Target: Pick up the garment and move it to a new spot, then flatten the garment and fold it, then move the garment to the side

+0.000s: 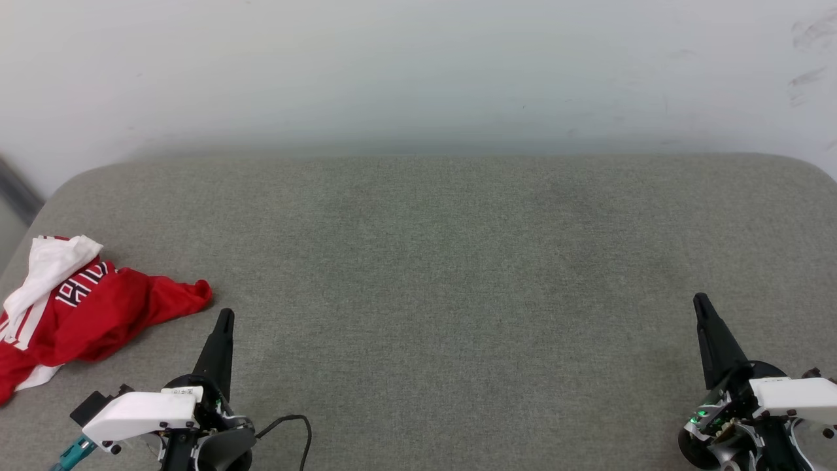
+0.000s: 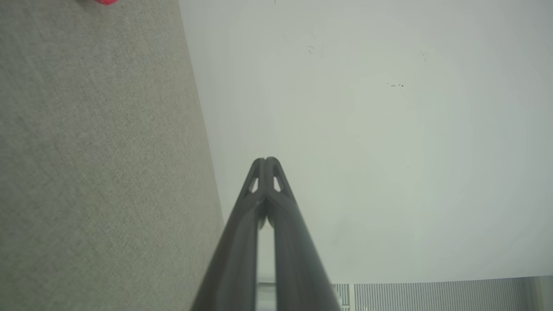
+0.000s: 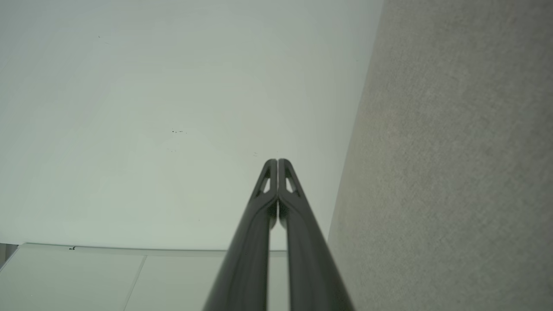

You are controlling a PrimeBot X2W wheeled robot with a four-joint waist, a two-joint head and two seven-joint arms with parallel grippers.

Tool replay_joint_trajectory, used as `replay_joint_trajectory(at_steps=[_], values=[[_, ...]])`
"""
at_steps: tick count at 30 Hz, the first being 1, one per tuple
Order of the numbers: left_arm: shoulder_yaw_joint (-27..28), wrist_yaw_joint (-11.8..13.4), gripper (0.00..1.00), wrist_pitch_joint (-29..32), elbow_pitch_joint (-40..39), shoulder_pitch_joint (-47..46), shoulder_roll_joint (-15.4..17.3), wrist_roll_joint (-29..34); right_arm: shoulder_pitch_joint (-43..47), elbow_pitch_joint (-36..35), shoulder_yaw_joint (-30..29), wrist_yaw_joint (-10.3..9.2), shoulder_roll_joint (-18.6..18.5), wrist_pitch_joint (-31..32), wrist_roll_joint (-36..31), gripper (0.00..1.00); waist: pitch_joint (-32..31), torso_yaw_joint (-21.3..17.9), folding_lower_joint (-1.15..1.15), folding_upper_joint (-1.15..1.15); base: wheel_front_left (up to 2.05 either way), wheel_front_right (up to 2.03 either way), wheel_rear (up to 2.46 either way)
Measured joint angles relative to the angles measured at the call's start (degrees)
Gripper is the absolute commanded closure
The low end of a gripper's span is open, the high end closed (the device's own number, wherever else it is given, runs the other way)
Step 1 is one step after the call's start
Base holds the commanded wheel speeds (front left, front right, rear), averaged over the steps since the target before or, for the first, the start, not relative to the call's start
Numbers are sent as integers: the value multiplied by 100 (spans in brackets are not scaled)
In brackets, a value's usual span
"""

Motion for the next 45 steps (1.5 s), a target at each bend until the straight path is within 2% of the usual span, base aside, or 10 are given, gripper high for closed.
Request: replay_joint_trajectory(at_steps=[29, 30, 34, 45], values=[[0, 0, 100, 0, 0, 0, 0, 0, 0, 0, 1, 0, 0, 0, 0, 100, 0, 0, 0, 0, 0, 0, 0], [-1, 1, 0, -2, 16, 7, 0, -1, 9, 14, 1, 0, 0, 0, 1, 0, 0, 0, 0, 0, 0, 0, 0], [-51, 5, 0, -26, 152, 153, -12, -7, 180, 133, 23, -1, 3, -32, 2, 0, 0, 0, 0, 0, 0, 0, 0], [-358, 7, 0, -333, -63, 153, -10, -21, 235, -94, 259, -1, 7, -348, -135, 0, -3, -2, 0, 0, 0, 0, 0]])
